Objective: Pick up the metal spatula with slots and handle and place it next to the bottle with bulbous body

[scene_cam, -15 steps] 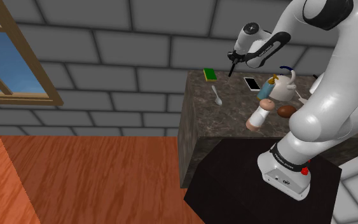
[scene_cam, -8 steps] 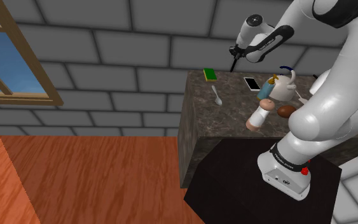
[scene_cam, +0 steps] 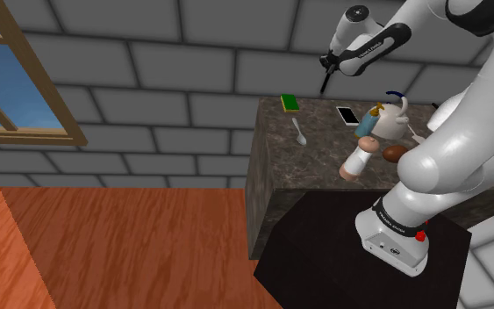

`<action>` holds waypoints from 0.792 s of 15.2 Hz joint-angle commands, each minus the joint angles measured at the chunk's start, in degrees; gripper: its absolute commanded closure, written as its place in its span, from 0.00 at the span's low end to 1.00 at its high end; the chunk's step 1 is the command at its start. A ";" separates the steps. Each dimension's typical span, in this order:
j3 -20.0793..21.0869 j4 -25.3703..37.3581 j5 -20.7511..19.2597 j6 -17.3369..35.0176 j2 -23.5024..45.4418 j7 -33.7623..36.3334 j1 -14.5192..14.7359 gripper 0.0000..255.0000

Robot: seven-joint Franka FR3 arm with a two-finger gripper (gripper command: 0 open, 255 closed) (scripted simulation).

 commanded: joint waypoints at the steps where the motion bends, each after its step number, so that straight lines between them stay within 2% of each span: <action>1: 0.56 -0.02 1.51 -0.96 -1.07 -1.63 -0.31 1.00; 12: 2.80 1.69 9.27 -6.89 -5.97 -9.84 -1.24 1.00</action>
